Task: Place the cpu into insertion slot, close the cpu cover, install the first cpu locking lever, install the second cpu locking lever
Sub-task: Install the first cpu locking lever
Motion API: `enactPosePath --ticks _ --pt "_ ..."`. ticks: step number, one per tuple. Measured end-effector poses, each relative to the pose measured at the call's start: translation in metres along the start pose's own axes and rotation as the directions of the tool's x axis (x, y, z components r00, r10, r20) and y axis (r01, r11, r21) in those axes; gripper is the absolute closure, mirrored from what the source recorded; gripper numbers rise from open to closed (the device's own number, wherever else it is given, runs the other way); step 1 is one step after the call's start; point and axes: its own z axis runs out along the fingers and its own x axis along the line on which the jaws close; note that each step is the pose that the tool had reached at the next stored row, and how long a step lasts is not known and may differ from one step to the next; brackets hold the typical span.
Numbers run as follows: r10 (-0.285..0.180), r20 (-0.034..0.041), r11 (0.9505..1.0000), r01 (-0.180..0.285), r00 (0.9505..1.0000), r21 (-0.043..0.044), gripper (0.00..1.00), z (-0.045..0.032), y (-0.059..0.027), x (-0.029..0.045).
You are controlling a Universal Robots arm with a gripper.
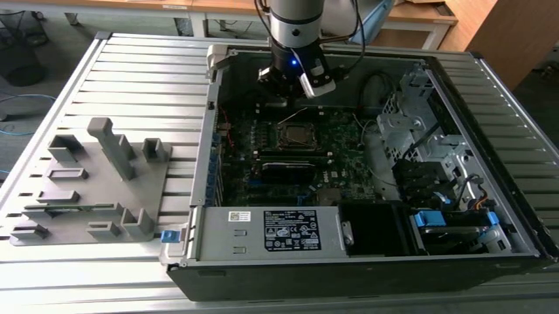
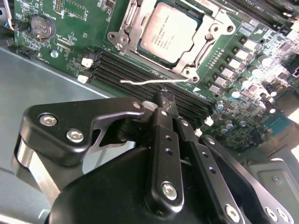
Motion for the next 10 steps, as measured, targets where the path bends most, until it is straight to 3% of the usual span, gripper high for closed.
enactPosePath --ticks 10 --pt "0.0 0.0 1.0 0.0 1.0 0.0 0.89 0.0058 -0.0002 -0.0083"
